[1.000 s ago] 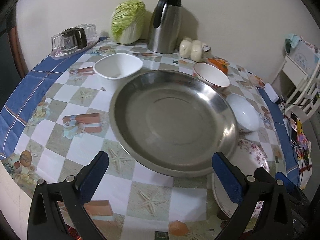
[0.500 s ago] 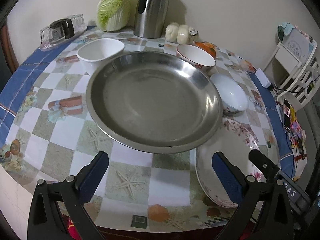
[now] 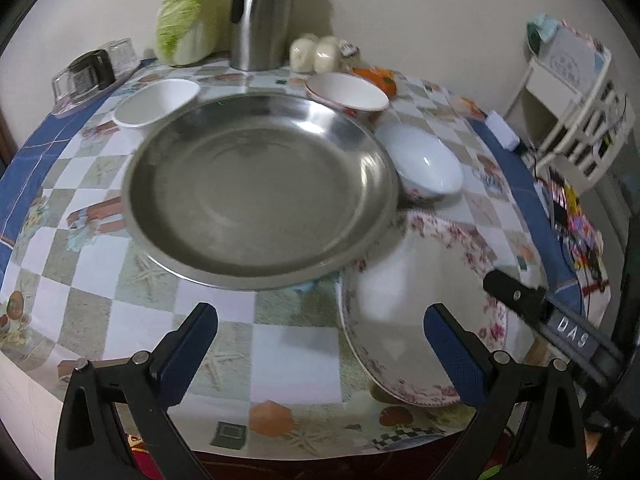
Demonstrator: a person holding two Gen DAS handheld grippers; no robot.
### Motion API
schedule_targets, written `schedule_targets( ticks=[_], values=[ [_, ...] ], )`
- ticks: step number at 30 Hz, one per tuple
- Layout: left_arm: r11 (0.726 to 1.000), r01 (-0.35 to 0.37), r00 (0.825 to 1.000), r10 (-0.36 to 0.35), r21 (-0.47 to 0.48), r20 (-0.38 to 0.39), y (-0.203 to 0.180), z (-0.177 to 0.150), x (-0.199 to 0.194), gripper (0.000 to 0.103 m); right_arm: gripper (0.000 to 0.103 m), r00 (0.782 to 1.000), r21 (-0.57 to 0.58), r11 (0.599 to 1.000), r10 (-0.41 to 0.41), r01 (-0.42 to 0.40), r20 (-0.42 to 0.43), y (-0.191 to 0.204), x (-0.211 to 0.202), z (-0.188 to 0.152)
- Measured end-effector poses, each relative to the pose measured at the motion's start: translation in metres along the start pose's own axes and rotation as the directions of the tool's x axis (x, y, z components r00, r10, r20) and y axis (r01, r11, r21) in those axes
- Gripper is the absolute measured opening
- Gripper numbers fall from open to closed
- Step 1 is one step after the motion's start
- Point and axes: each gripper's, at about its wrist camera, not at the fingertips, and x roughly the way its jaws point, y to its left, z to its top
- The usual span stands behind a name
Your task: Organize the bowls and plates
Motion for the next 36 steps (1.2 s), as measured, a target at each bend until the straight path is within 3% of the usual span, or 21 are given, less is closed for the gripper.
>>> schedule_targets(
  ticks=[9,12,17,22,28,36],
  values=[
    [1.000,0.020,0.998,-0.019,0.016,-0.065,-0.015,-0.003,0.023,0.101,0.099,0.999,0.023,0.999,-0.022,0.023,-0.044,-0.013,0.010,0.001],
    [1.000,0.020,0.997,-0.018,0.021,-0.080,-0.016,-0.001,0.028,0.090,0.091,0.998,0.030,1.000,0.000,0.002,-0.057,-0.014,0.013,0.000],
    [0.999,0.031,0.994,-0.030,0.010,-0.109,-0.015,0.000,0.038,0.075,0.074,0.995,0.052,0.998,0.042,-0.038,-0.089,-0.016,0.021,-0.001],
    [0.999,0.051,0.989,-0.050,0.000,-0.139,-0.016,0.002,0.047,0.058,0.041,0.992,0.062,0.997,0.056,-0.049,-0.109,-0.018,0.028,-0.001],
    [0.996,0.069,0.981,-0.078,-0.056,-0.176,-0.008,0.002,0.058,0.048,0.015,0.988,0.139,0.989,0.076,-0.057,-0.133,-0.034,0.037,-0.001],
    [0.992,0.077,0.979,-0.094,-0.097,-0.180,-0.002,0.003,0.066,0.045,0.015,0.987,0.142,0.988,0.087,-0.068,-0.133,-0.035,0.039,0.000]
  ],
)
